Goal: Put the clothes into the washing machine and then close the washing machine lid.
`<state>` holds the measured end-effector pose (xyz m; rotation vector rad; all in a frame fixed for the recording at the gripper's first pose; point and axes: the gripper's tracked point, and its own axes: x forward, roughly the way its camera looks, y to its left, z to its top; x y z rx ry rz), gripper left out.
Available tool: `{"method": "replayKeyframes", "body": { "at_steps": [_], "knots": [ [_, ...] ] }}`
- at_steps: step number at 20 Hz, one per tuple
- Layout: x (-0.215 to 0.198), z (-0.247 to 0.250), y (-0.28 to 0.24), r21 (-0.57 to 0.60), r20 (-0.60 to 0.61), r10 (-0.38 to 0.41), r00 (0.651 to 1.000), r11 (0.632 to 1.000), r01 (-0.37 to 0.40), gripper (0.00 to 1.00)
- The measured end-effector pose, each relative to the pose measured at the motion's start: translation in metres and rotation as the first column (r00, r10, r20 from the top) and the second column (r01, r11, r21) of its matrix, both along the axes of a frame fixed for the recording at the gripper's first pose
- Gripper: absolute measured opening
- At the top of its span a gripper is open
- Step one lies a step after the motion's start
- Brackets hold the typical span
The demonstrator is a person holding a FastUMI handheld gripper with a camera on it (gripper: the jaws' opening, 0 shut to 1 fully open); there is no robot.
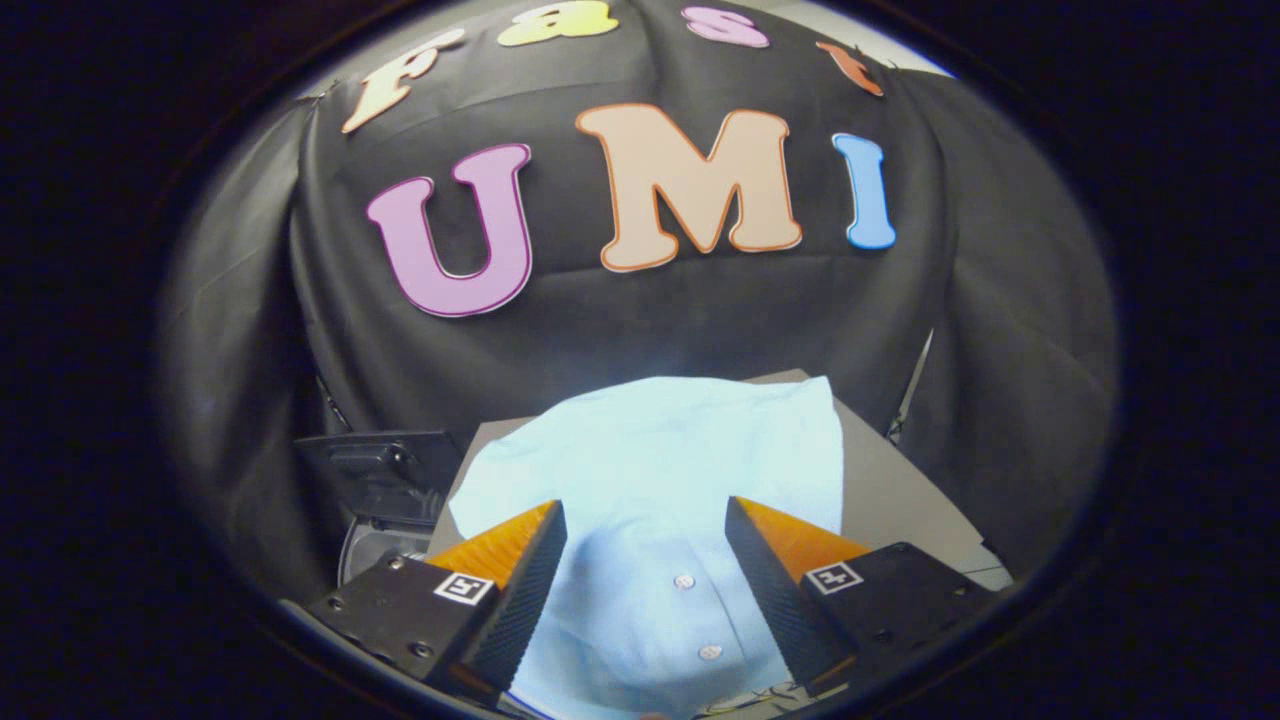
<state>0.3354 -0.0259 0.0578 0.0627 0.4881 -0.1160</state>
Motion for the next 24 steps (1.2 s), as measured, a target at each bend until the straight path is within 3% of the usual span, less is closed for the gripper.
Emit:
{"method": "replayKeyframes", "body": {
  "at_steps": [4,7,9,10,14,16,18,20,24],
  "knots": [
    [0.020,-0.016,-0.008,-0.098,-0.080,0.000,0.997,0.995,-0.007,0.98],
    [0.026,-0.046,-0.011,-0.020,-0.193,-0.061,0.979,0.998,0.058,0.98],
    [0.040,-0.040,-0.014,-0.043,-0.147,-0.049,0.988,0.998,0.043,0.98],
    [0.036,-0.043,-0.013,-0.052,-0.182,-0.037,0.983,0.998,0.028,0.97],
    [0.039,-0.039,0.002,-0.009,-0.140,0.060,0.988,0.998,-0.062,0.43],
    [0.032,-0.039,0.006,0.066,-0.115,0.057,0.992,0.997,-0.050,0.16],
    [0.031,-0.033,0.006,0.129,-0.075,0.071,0.995,0.990,-0.061,0.10],
    [0.024,-0.020,0.003,0.109,-0.004,0.084,0.996,0.991,-0.084,0.06],
    [0.010,0.019,0.011,0.106,0.100,0.075,0.992,0.991,-0.086,0.05]
  ]
}}
